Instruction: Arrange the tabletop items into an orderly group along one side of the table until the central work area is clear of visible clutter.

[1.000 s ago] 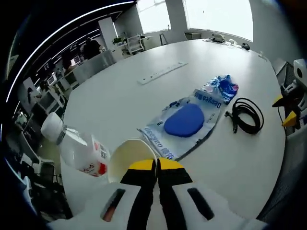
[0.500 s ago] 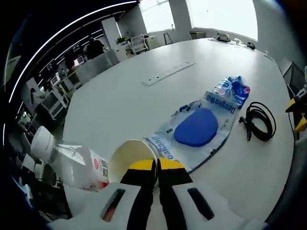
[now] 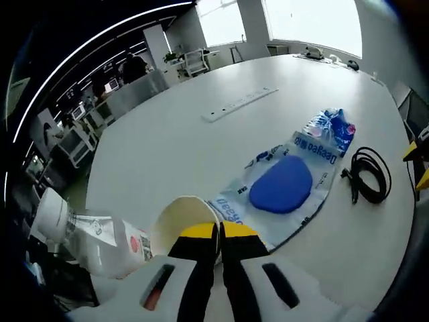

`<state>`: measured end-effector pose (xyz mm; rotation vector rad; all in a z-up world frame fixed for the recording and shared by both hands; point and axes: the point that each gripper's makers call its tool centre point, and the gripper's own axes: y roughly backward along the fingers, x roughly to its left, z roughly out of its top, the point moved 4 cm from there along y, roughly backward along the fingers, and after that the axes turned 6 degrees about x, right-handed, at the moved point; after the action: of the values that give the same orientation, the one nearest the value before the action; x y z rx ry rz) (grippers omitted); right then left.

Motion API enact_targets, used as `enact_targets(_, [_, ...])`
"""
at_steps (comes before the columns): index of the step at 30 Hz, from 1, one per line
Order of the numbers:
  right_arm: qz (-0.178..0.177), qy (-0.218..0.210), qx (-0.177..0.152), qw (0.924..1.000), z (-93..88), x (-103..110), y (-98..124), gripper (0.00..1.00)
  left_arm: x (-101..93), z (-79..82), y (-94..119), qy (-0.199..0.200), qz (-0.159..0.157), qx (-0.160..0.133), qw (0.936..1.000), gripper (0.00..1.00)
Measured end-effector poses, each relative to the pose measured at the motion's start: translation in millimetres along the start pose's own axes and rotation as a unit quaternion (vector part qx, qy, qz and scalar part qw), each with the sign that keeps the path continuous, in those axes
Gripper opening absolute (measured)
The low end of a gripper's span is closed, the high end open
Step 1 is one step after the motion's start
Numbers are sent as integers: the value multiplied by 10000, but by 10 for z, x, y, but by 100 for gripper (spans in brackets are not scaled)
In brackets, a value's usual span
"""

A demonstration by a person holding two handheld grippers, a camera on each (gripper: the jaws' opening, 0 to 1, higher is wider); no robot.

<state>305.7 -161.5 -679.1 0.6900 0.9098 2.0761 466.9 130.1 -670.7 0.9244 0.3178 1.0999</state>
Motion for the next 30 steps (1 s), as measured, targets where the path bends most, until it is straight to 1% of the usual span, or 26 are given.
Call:
enact_targets(8, [25,-44,-21,10000,1,12,-11,41,-12,13,-18,-2,-76,-13,10000,0])
enact_targets(10, [37,-49,-21,10000,5,16,-8,40,-8,9,-31,-78,-61,19,9999,0])
enact_targets(12, [43,-91,-47,9999,12,13,-7,40,-11,18,-35,-43,-82,2,10000,0])
enact_targets(17, [35,-127,-81,9999,19,12,-6,40,-13,42,-12,-44,-55,-21,10000,5])
enact_targets(25, [32,-80,-115,9999,45,21,-12,40,3,37,113,-31,11,-66,10000,7])
enact_targets(30, [31,-22,-177,9998,100,19,-5,40,45,21,229,111,47,-142,9998,8])
